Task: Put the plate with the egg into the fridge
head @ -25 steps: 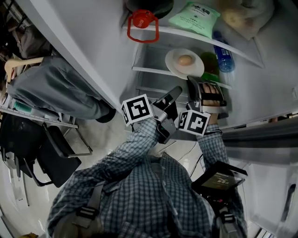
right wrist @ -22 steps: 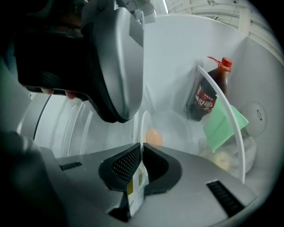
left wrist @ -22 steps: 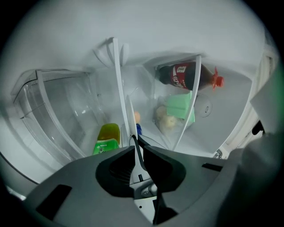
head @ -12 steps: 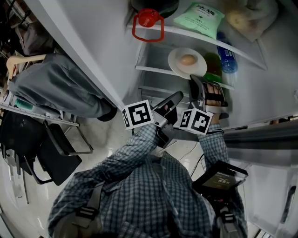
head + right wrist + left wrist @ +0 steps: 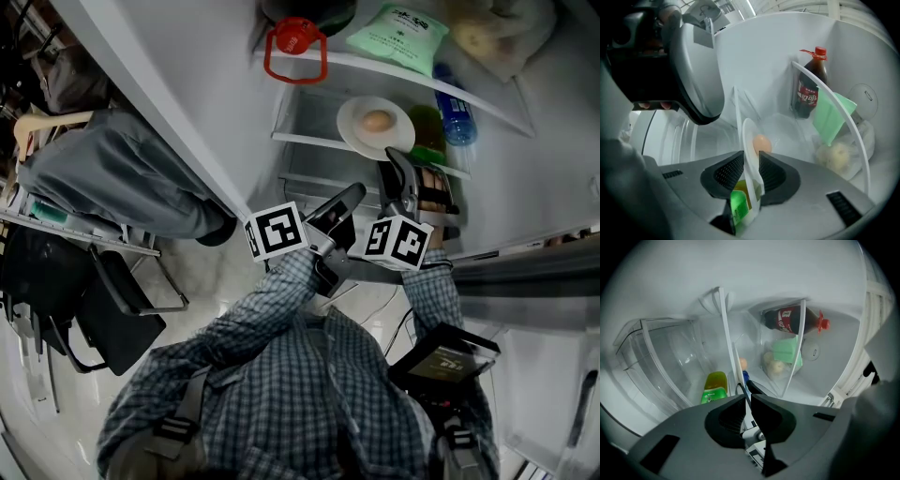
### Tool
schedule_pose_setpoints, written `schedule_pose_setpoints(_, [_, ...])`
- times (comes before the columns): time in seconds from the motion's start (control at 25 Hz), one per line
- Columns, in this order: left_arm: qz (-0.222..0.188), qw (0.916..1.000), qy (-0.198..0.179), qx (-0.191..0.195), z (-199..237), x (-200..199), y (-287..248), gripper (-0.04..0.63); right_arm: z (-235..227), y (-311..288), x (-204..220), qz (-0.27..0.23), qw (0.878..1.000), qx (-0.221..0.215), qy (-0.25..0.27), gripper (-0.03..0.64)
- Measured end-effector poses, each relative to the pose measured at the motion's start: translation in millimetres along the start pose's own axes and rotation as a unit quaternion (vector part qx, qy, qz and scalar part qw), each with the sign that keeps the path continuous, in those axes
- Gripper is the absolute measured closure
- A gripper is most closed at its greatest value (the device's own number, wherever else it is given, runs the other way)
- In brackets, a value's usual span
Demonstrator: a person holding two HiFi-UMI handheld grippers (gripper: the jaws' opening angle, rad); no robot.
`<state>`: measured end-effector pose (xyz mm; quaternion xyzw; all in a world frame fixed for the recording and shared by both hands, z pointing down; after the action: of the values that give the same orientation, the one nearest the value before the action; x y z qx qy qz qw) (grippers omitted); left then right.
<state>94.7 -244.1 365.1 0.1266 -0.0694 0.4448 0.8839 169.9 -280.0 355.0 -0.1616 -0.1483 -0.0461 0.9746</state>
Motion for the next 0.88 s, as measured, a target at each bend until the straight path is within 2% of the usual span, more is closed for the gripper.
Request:
schedule_pose_setpoints(0.16, [0.005, 0.9995, -0.016, -0.025, 4, -2, 4, 0.557, -1, 4, -2, -0.003, 1.000, -0.002, -0.012, 0.533])
schedule_pose_setpoints(0.36, [0.010, 0.9992, -0.027, -0.026, 5, -3, 1, 0.557, -1, 9, -1, -0.009, 0.999, 0.005, -0.030, 0.534])
schedule_pose_setpoints(0.52, [0.012, 0.9995, -0.028, -0.009, 3, -1, -3, 0.557, -2, 17, 1, -0.011, 0.999, 0.014, -0.043, 0.534])
schedule_pose_setpoints(0.6, [0.017, 0.9989, -0.038, -0.020, 4, -1, -3, 0.558, -4, 22, 2, -0.014, 0.998, 0.022, -0.055, 0.534])
schedule_pose_setpoints(0.72, [0.022, 0.9972, -0.064, -0.032, 6, -2, -3, 0.560, -6, 30, 3, -0.023, 0.995, 0.026, -0.089, 0.535])
schedule_pose_setpoints(0.84, [0.025, 0.9956, -0.083, -0.035, 7, -2, -5, 0.580, -5, 36, 4, -0.032, 0.988, 0.017, -0.152, 0.539])
schedule_pose_setpoints(0.88, [0.027, 0.9949, -0.090, -0.036, 7, -2, -5, 0.588, -4, 39, 4, -0.034, 0.984, 0.013, -0.177, 0.574])
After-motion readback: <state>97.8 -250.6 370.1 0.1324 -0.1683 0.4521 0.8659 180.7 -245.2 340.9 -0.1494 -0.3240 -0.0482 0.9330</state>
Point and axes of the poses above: the fingertips, and each gripper's own axes: y backward along the fingers, z to its left, x out of its underside, the point moved 4 cm from there along y, backward along the fingers
